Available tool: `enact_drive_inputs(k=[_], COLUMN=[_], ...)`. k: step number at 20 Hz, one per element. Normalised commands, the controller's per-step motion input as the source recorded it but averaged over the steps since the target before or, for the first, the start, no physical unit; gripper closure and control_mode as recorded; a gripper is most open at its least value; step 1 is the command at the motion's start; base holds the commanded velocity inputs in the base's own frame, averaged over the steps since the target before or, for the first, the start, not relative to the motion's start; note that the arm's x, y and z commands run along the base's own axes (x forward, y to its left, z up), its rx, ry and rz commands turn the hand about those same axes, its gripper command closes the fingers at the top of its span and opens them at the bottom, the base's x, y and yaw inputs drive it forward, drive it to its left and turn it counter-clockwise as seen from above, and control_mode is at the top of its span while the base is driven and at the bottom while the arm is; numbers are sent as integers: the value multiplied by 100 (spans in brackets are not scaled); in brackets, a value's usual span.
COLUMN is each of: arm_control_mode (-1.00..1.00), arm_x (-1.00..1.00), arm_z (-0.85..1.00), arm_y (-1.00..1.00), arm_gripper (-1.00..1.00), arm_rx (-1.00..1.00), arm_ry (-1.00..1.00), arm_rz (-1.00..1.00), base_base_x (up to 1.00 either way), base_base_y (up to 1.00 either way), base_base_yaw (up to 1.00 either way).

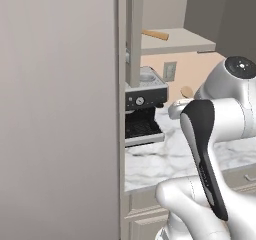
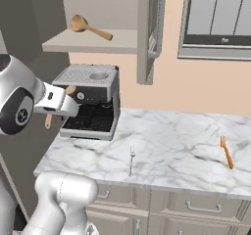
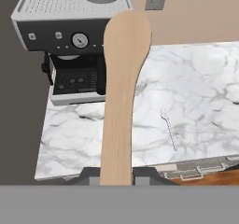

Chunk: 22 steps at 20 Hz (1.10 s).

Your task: Organize the utensils by type. Pick up the wooden spoons from the counter and place them in the open cabinet. Then pick up the metallic utensils from the counter and place them in the open drawer.

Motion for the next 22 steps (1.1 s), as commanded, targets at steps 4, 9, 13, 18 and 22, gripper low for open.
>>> enact_drive_inputs(k=[4, 9, 13, 18, 22], arm_control_mode=[-100, -100, -100, -100, -100], arm_x=[0, -4, -20, -31, -7], arm_z=[16, 32, 29, 27, 23], arm_y=[0, 0, 0, -1, -12], arm_gripper=[100, 100, 100, 100, 100], arm_rx=[0, 0, 0, 0, 0], arm_ry=[-1, -5, -7, -5, -3], arm_rz=[0, 0, 0, 5, 6], base_base_x=[0, 0, 0, 0, 0], base_base_y=[0, 0, 0, 0, 0], base_base_yaw=[0, 0, 0, 0, 0])
